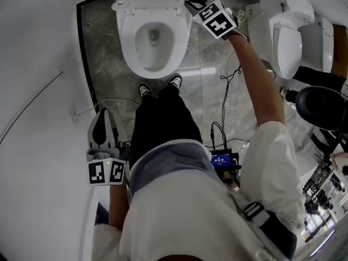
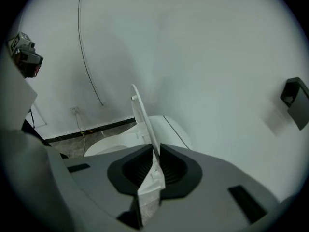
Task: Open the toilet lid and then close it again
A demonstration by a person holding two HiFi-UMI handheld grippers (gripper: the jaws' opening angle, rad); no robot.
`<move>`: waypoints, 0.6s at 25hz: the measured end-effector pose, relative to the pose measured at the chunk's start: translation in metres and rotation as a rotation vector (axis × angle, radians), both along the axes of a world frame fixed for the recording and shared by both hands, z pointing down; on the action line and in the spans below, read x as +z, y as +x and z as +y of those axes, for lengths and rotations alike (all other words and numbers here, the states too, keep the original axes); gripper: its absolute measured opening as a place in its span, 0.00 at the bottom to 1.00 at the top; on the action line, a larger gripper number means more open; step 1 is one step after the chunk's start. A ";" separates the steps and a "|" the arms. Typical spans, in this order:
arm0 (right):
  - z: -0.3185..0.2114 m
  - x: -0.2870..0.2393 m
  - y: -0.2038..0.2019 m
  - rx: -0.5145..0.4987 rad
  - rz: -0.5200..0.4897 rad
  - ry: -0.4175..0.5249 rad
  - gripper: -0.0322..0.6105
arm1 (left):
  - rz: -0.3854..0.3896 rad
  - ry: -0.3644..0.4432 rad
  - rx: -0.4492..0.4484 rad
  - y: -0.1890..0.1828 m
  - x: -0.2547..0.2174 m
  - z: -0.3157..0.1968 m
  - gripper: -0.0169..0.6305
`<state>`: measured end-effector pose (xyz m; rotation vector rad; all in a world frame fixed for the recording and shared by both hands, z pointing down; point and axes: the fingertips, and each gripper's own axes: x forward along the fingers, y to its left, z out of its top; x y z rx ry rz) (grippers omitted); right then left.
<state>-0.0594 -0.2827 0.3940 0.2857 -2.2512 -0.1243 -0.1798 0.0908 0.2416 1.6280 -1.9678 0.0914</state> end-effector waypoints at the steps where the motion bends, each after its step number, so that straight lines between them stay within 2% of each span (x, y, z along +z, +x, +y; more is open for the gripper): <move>1: 0.004 0.000 0.002 -0.006 0.005 0.007 0.11 | 0.001 -0.001 0.010 0.003 0.000 0.001 0.04; 10: 0.028 0.002 0.013 -0.007 0.026 0.032 0.11 | 0.004 0.001 0.055 0.012 0.005 0.015 0.04; 15: 0.079 0.005 0.019 -0.023 0.044 0.052 0.11 | 0.018 0.036 0.065 0.012 0.013 0.080 0.04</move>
